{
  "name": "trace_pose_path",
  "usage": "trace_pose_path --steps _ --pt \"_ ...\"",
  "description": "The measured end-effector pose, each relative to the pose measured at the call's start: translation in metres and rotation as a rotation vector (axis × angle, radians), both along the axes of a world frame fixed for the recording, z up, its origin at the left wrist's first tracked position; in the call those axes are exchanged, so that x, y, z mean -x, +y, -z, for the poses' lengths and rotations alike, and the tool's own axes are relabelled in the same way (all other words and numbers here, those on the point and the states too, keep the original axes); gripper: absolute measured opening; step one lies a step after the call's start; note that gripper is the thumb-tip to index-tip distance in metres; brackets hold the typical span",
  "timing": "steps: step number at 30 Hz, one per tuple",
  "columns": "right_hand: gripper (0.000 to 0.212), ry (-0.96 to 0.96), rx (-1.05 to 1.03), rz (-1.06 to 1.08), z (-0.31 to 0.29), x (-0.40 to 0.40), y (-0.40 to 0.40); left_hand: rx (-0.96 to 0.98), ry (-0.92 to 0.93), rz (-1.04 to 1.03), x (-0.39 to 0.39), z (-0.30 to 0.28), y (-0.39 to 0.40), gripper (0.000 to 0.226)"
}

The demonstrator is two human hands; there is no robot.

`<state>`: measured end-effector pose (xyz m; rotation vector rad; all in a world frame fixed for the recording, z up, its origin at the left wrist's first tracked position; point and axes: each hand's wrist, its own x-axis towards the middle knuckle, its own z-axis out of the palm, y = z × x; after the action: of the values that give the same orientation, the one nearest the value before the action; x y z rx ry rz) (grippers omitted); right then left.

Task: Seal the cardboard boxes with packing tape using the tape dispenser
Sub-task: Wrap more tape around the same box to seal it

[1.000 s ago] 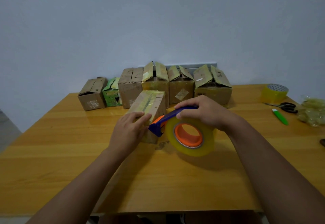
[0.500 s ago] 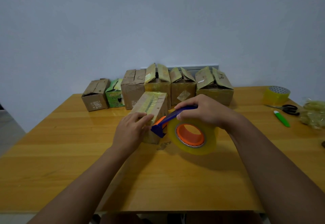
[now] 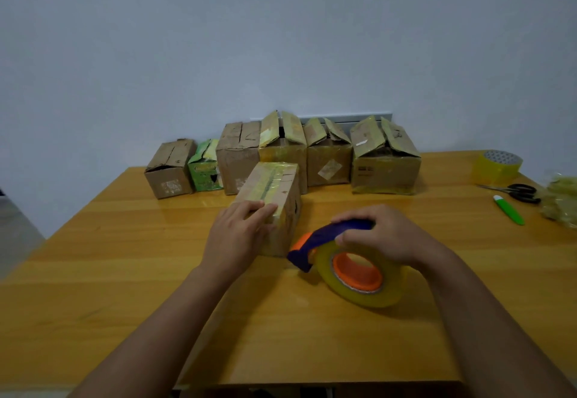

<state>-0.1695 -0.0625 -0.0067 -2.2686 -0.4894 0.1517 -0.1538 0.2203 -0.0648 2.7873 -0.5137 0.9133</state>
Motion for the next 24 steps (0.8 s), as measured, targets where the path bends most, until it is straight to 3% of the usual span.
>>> trace_pose_path --steps 8,15,24 --pt "0.028 -0.072 -0.322 0.26 0.007 -0.004 -0.022 -0.029 -0.048 -0.091 0.002 0.003 -0.014 0.036" --pt "0.044 -0.214 -0.52 0.519 0.031 -0.016 0.012 -0.034 0.015 -0.23 0.011 -0.008 -0.036 0.065" --pt "0.053 -0.3 -0.553 0.55 0.055 -0.022 0.058 -0.04 -0.043 -0.33 0.003 -0.002 -0.047 0.038"
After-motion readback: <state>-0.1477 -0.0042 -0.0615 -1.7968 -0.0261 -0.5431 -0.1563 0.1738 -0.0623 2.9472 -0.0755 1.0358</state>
